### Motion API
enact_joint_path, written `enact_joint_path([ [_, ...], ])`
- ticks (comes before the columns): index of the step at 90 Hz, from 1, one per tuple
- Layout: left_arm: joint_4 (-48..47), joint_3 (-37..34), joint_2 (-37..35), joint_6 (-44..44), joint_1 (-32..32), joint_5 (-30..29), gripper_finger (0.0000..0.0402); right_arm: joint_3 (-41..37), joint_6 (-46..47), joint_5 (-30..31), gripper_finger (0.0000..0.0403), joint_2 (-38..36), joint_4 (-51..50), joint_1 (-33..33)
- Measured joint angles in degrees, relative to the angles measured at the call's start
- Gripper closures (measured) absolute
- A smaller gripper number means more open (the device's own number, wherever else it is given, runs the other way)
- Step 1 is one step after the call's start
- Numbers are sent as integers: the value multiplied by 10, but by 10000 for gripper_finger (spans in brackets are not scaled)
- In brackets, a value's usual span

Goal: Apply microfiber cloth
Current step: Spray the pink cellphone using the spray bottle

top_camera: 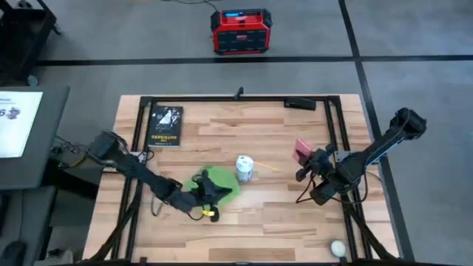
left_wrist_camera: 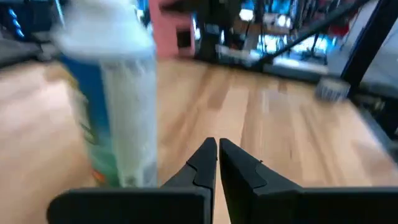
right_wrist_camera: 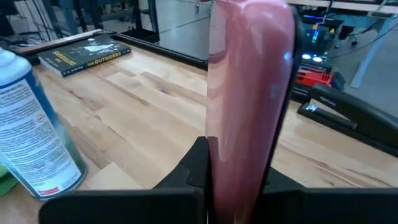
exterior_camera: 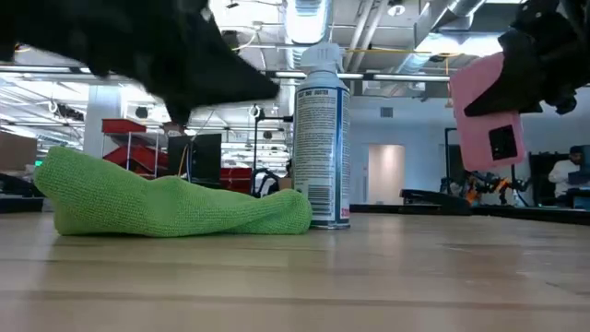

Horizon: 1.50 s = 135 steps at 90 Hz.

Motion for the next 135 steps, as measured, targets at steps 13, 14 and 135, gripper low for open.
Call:
enact_joint_path([
  [13,4,73,84,25,3,-8,402,0,0,-8,390,0,4,0],
  [14,4,79,90,30,4,-11,402,0,0,-8,390,0,5,0],
  [135,27,327,281,180,170,-221,401,-70,-87,-21,393,20,173,-46],
])
